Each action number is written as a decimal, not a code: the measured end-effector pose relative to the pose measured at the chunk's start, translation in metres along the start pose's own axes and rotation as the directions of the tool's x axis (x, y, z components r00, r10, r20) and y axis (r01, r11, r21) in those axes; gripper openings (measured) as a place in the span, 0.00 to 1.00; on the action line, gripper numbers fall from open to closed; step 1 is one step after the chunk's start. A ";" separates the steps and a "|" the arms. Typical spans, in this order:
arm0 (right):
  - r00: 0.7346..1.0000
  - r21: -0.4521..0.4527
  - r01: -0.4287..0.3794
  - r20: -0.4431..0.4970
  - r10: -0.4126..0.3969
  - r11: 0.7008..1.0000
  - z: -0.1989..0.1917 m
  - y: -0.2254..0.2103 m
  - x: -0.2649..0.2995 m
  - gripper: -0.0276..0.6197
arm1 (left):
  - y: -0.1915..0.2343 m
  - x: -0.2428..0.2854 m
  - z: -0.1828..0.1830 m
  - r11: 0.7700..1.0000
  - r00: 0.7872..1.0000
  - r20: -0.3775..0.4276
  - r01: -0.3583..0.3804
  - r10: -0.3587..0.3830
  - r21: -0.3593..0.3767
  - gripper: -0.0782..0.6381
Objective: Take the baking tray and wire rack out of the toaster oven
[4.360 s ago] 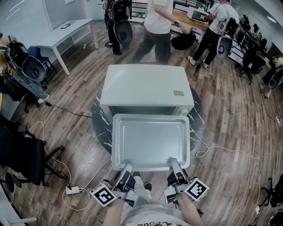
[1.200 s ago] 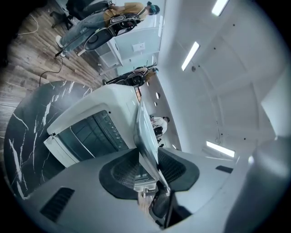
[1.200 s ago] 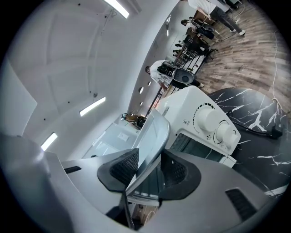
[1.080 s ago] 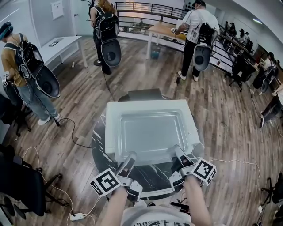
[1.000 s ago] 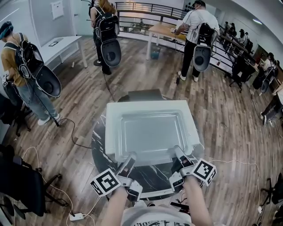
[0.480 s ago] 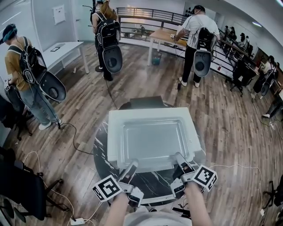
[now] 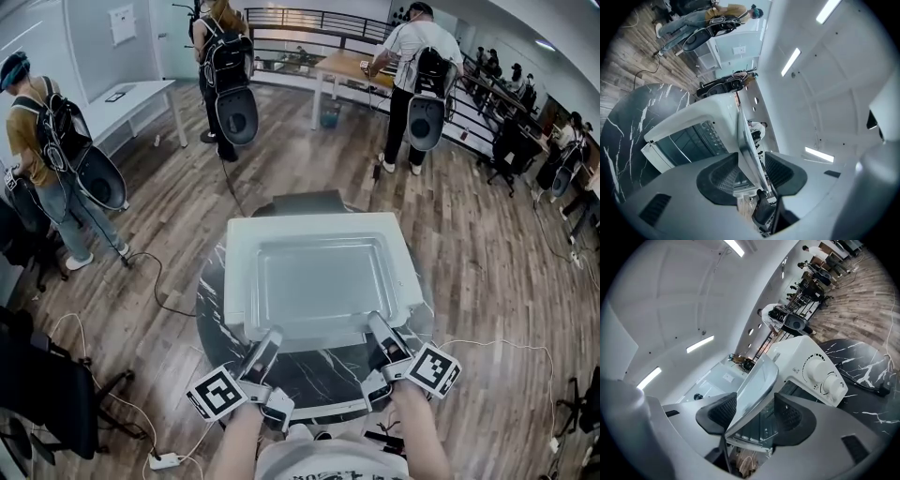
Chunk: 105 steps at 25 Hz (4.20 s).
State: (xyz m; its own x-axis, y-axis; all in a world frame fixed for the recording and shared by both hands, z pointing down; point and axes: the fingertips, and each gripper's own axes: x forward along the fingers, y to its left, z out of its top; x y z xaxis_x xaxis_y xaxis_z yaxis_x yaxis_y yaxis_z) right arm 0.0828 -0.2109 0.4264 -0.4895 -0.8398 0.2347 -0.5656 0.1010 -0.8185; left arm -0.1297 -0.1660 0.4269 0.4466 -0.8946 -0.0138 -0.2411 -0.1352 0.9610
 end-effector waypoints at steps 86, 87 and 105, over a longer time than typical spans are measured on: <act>0.994 0.149 0.103 -0.052 -0.096 0.983 -0.086 -0.142 0.090 0.35 | 0.173 0.038 -0.017 0.964 0.963 0.067 -0.254 0.260 -0.083 0.36; 0.994 0.151 0.107 -0.052 -0.100 0.983 -0.086 -0.143 0.091 0.35 | 0.175 0.041 -0.016 0.964 0.964 0.066 -0.253 0.259 -0.086 0.36; 0.992 0.107 0.102 -0.086 -0.093 0.989 -0.089 -0.140 0.091 0.12 | 0.185 0.048 -0.014 0.947 0.946 0.066 -0.313 0.317 -0.073 0.12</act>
State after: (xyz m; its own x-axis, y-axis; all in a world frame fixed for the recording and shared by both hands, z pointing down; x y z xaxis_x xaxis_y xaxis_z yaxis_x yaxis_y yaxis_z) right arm 0.0588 -0.2539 0.6086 -0.4899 -0.7966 0.3541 -0.5381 -0.0433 -0.8418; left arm -0.1406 -0.2283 0.6081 0.2892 -0.9173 0.2739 -0.3052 0.1828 0.9346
